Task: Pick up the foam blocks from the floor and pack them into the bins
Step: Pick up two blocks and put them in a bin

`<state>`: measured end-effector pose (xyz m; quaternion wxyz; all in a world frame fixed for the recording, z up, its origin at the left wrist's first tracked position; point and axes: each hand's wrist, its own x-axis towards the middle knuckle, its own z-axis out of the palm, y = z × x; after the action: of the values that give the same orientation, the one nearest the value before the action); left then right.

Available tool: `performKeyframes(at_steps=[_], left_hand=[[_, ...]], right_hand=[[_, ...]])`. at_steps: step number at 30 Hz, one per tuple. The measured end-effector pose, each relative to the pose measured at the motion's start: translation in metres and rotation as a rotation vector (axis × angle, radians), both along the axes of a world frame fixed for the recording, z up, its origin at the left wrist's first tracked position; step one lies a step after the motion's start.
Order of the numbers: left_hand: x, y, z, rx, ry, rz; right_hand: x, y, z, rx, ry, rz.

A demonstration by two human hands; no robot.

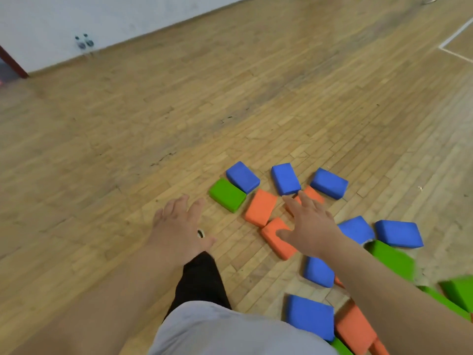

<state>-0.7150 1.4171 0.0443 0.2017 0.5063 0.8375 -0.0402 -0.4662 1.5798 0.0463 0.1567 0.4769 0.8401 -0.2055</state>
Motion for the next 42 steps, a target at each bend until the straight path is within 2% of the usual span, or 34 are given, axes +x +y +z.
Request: performKeyframes(at_steps=[5, 9, 13, 17, 27, 33, 37, 42], left_hand=[[-0.098, 0.124, -0.047, -0.011, -0.002, -0.138], [-0.179, 0.237, -0.086, -0.111, -0.017, -0.276], [-0.219, 0.317, -0.132, -0.216, -0.053, -0.435], [-0.237, 0.375, -0.220, -0.307, -0.111, -0.530], [-0.257, 0.448, -0.558, -0.376, -0.163, -0.520], [-0.261, 0.469, -0.738, -0.399, -0.087, -0.599], [-0.264, 0.475, -0.790, -0.439, -0.033, -0.687], [-0.259, 0.472, -0.773, -0.420, 0.029, -0.673]], right_hand=[[-0.079, 0.091, -0.054, -0.067, -0.055, -0.100], [-0.143, 0.169, -0.093, -0.136, -0.093, -0.227], [-0.184, 0.233, -0.132, -0.188, -0.177, -0.242], [-0.216, 0.294, -0.217, -0.219, -0.234, -0.209], [-0.289, 0.398, -0.566, -0.184, -0.222, -0.026], [-0.306, 0.440, -0.741, -0.201, -0.196, -0.086], [-0.290, 0.434, -0.789, -0.189, -0.111, -0.160], [-0.304, 0.425, -0.768, -0.093, -0.151, -0.205]])
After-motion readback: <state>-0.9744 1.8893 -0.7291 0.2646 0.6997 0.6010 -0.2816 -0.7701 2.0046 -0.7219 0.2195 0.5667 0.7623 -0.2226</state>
